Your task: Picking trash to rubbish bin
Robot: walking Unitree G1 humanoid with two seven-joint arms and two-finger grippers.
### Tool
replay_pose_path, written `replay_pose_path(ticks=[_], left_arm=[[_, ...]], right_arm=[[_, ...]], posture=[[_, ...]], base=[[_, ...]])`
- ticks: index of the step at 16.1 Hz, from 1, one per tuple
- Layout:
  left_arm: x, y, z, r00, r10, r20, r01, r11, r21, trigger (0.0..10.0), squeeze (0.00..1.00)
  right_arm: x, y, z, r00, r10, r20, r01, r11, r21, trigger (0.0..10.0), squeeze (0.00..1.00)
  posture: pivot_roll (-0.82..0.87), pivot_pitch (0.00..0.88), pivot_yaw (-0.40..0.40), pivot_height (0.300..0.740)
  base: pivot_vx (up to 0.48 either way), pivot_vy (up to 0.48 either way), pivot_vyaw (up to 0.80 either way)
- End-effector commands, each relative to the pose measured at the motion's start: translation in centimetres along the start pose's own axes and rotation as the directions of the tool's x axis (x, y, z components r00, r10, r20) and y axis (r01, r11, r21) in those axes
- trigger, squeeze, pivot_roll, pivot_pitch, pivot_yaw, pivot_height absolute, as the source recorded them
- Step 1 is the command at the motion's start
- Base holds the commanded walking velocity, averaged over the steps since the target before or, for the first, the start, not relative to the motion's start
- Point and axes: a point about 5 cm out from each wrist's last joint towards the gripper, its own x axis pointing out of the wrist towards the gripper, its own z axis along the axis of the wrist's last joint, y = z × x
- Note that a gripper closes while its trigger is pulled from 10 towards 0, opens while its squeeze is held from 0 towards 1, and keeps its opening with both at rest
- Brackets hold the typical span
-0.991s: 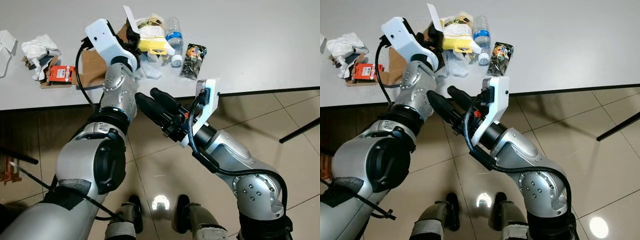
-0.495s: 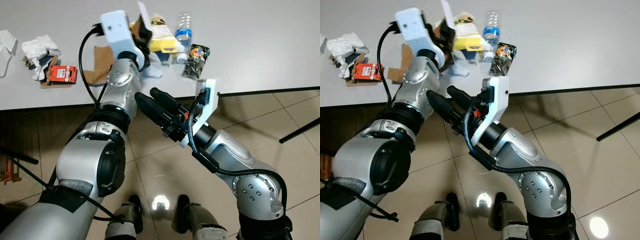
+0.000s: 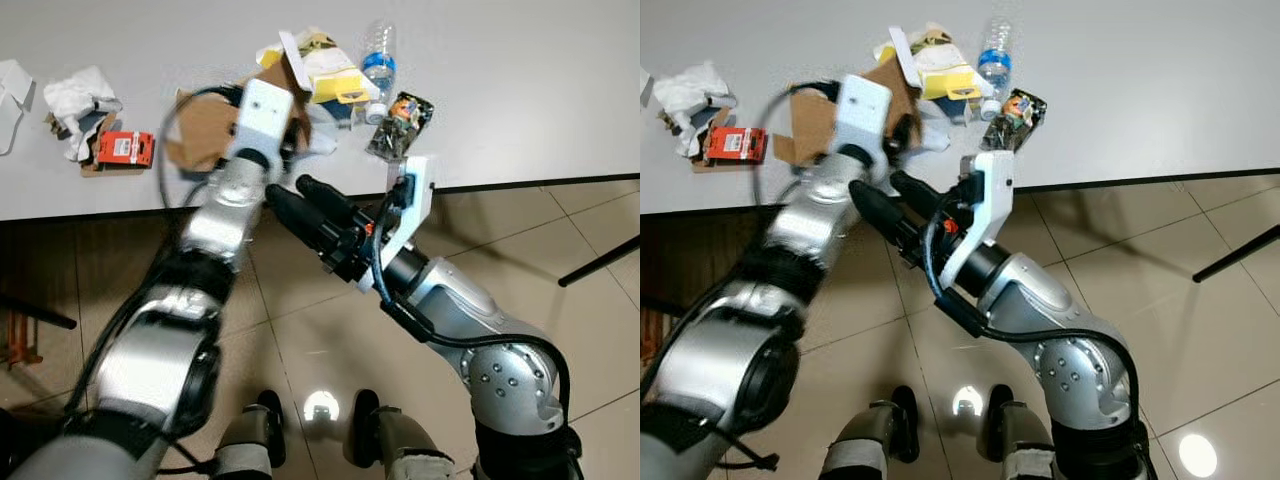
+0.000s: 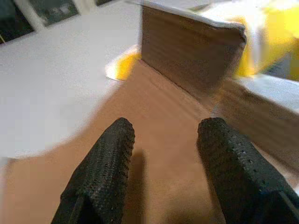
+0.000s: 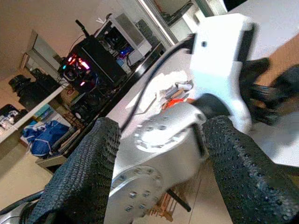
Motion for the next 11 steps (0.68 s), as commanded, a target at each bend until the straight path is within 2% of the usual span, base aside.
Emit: replay_pose_path(ticks=[1,4,5,7,9,10,11], left_arm=[[-0.6,1.3,0.2,0.999,0.037,-0.009,-0.036,0.999,0.037,10.0,0.00],[-1.3,3.1,1.2,0.993,0.120,0.016,-0.121,0.990,0.075,10.0,0.00],[-2.4,5.2,2.7,0.954,0.291,0.067,-0.295,0.954,0.047,10.0,0.00],[-3.5,6.3,4.3,0.905,0.399,0.145,-0.402,0.916,-0.012,10.0,0.00],[-3.9,5.5,5.8,0.882,0.399,0.249,-0.380,0.917,-0.122,10.0,0.00],[-3.7,4.5,6.2,0.887,0.370,0.277,-0.319,0.923,-0.215,10.0,0.00],[-3.4,3.3,5.9,0.906,0.331,0.263,-0.263,0.929,-0.262,10.0,0.00]], right_arm=[[0.1,0.4,-0.1,1.000,0.026,0.002,-0.026,1.000,-0.001,10.0,0.00],[0.2,0.3,-0.1,1.000,0.029,0.001,-0.029,1.000,0.002,10.0,0.00],[0.3,0.3,-0.1,0.999,0.036,0.001,-0.036,0.999,0.005,10.0,0.00],[0.4,0.3,-0.1,0.999,0.039,0.001,-0.039,0.999,0.007,10.0,0.00],[0.4,0.3,-0.3,0.999,0.043,-0.001,-0.043,0.999,0.011,10.0,0.00],[0.4,0.4,-0.3,0.999,0.044,-0.003,-0.044,0.999,0.011,10.0,0.00],[0.4,0.4,-0.3,0.999,0.044,-0.003,-0.044,0.999,0.010,10.0,0.00]], posture=[[-0.13,0.287,0.006,0.740],[-0.12,0.283,0.003,0.740],[-0.12,0.279,0.001,0.740],[-0.11,0.278,-0.001,0.740],[-0.11,0.276,-0.002,0.740],[-0.11,0.275,-0.001,0.740],[-0.12,0.276,-0.001,0.740]], base=[[0.000,0.000,0.00],[0.000,0.000,0.00],[0.000,0.000,0.00],[0.000,0.000,0.00],[0.000,0.000,0.00],[0.000,0.000,0.00],[0.000,0.000,0.00]])
